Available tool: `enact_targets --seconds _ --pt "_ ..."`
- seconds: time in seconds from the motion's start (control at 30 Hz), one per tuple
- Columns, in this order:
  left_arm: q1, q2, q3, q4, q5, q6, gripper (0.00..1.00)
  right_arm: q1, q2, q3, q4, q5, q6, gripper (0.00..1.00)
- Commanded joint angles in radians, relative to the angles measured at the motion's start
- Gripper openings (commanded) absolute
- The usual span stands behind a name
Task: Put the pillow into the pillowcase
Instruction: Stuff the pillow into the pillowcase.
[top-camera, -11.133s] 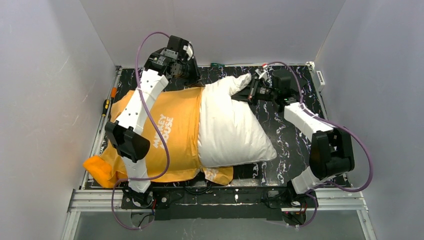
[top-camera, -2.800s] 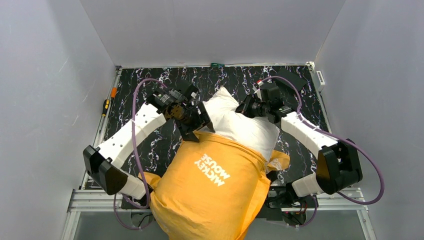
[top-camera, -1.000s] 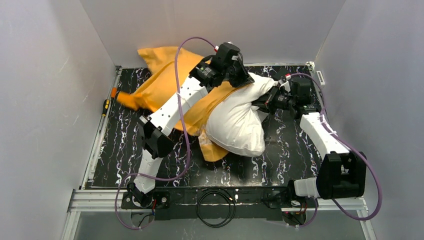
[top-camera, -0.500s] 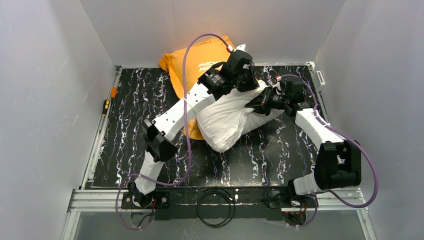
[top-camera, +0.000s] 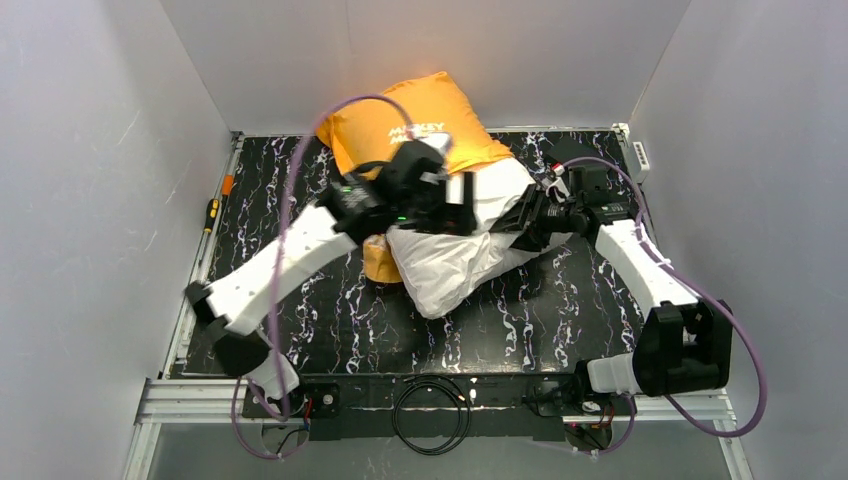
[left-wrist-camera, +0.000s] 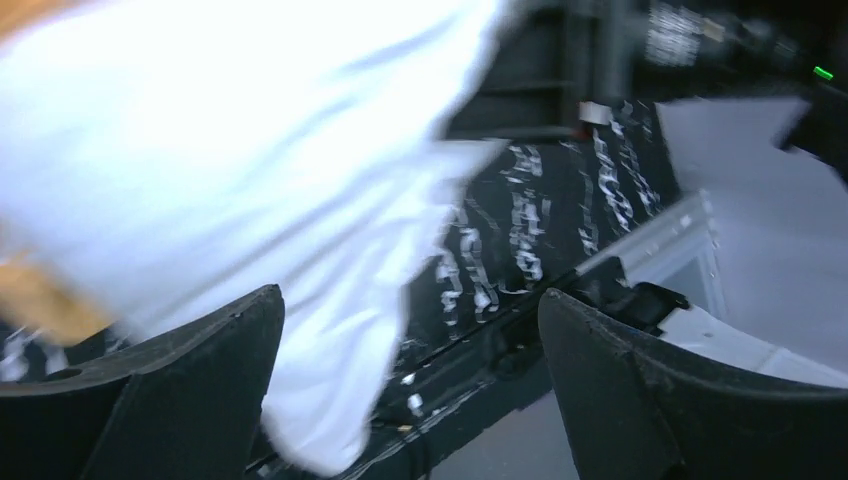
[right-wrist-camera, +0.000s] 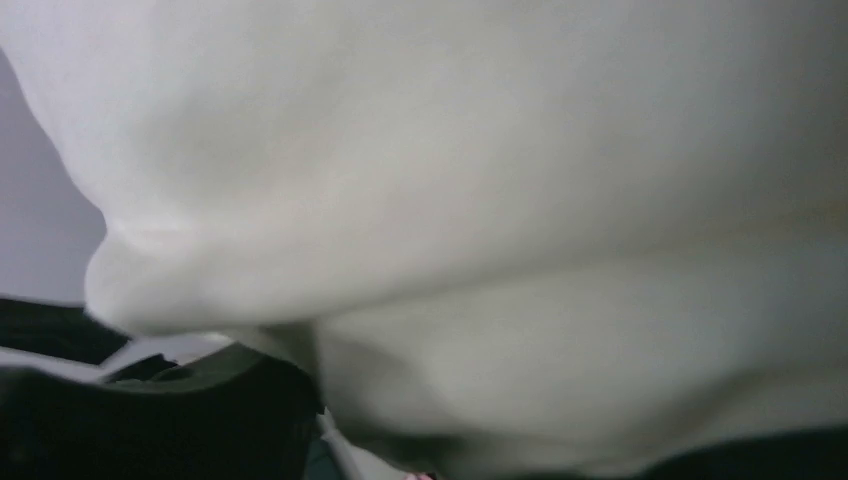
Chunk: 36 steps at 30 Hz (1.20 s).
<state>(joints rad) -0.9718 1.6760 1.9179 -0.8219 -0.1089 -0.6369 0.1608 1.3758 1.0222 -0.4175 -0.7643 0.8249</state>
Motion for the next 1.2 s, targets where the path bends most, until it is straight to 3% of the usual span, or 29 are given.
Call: enact_targets --seconds 0.0,0.03,0.1,0.33,0.57,0.63,0.7,0.8,0.9,1.07,1.13,1.17 --pt "0.2 -0.254 -0.218 -0.098 -0.053 0.011 0.98 -0.007 -0.092 0.031 -0.169 0.143 -0.152 0.7" --pt "0.245 -0.295 -0.274 -0.103 -0.037 -0.001 0.98 -0.006 -0.101 0.048 -0.219 0.176 -0.184 0.79" --pt "0.336 -0.359 -0.376 -0.103 0.01 -0.023 0.98 -0.004 -0.117 0.091 -0.316 0.215 -0.251 0.86" --pt "0.57 -0.377 -0.649 0.04 0.267 -0.041 0.98 0.122 -0.131 0.375 -0.581 0.491 -0.436 0.94" --pt "0.669 -0.194 -0.731 0.25 0.413 -0.029 0.98 0.544 -0.028 0.541 -0.569 0.827 -0.435 0.98" --pt "0.684 -0.134 -0.732 0.29 0.433 -0.014 0.9 0.699 0.02 0.565 -0.554 0.915 -0.463 0.98" --pt "0.7 -0.085 -0.743 0.342 0.474 -0.012 0.74 0.845 0.075 0.567 -0.542 0.982 -0.493 0.98" --pt "0.72 -0.037 -0.767 0.414 0.55 -0.014 0.39 1.008 0.15 0.532 -0.51 1.052 -0.533 0.98" --pt "0.73 -0.023 -0.769 0.429 0.632 -0.005 0.0 1.07 0.227 0.489 -0.479 1.122 -0.568 0.98" --pt "0.729 -0.138 -0.838 0.444 0.76 -0.009 0.0 1.003 0.357 0.511 -0.448 1.257 -0.585 0.96" --pt "0.729 -0.218 -0.884 0.427 0.78 -0.017 0.0 0.93 0.393 0.525 -0.443 1.232 -0.588 0.86" --pt "0.728 -0.26 -0.907 0.417 0.795 -0.025 0.0 0.887 0.402 0.522 -0.427 1.198 -0.589 0.75"
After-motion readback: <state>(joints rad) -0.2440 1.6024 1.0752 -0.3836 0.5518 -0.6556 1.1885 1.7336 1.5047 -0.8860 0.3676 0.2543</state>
